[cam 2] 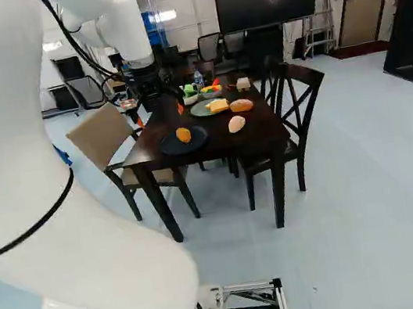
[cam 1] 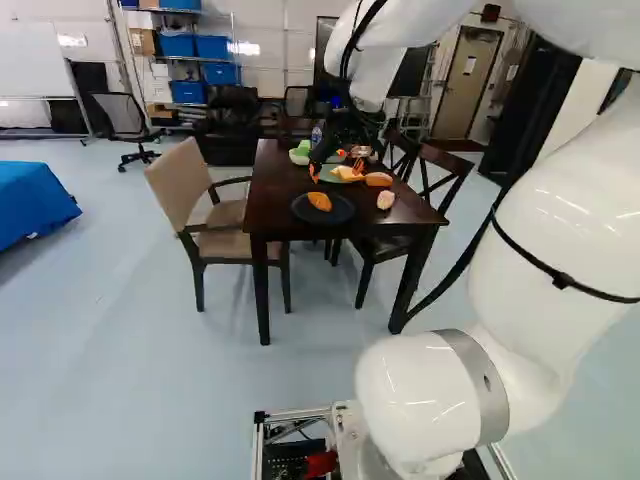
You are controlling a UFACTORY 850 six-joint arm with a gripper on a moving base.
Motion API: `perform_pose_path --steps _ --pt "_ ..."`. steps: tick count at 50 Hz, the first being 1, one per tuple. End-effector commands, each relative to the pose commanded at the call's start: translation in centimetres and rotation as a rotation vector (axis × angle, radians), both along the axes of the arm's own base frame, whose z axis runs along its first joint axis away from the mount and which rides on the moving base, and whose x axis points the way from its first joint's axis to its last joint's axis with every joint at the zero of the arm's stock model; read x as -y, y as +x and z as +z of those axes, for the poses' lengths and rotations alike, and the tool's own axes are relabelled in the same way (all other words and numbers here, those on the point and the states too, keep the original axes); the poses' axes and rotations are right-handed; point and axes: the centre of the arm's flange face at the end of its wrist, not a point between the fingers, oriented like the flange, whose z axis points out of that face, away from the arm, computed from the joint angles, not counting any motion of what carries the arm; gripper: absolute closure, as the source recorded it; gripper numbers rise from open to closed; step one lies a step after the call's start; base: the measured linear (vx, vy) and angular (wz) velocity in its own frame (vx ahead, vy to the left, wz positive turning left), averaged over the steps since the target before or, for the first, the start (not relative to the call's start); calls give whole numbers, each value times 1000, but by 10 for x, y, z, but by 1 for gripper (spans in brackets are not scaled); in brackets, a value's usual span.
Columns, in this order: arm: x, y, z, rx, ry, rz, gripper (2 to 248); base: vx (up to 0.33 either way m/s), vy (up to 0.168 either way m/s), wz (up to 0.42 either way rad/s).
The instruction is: Move the croissant to the empty plate
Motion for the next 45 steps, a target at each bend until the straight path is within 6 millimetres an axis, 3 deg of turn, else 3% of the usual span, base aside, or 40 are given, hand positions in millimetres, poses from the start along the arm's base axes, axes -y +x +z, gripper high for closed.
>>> perform_pose_path --steps 45 --pt "0 0 -1 3 0 -2 3 -24 1 3"
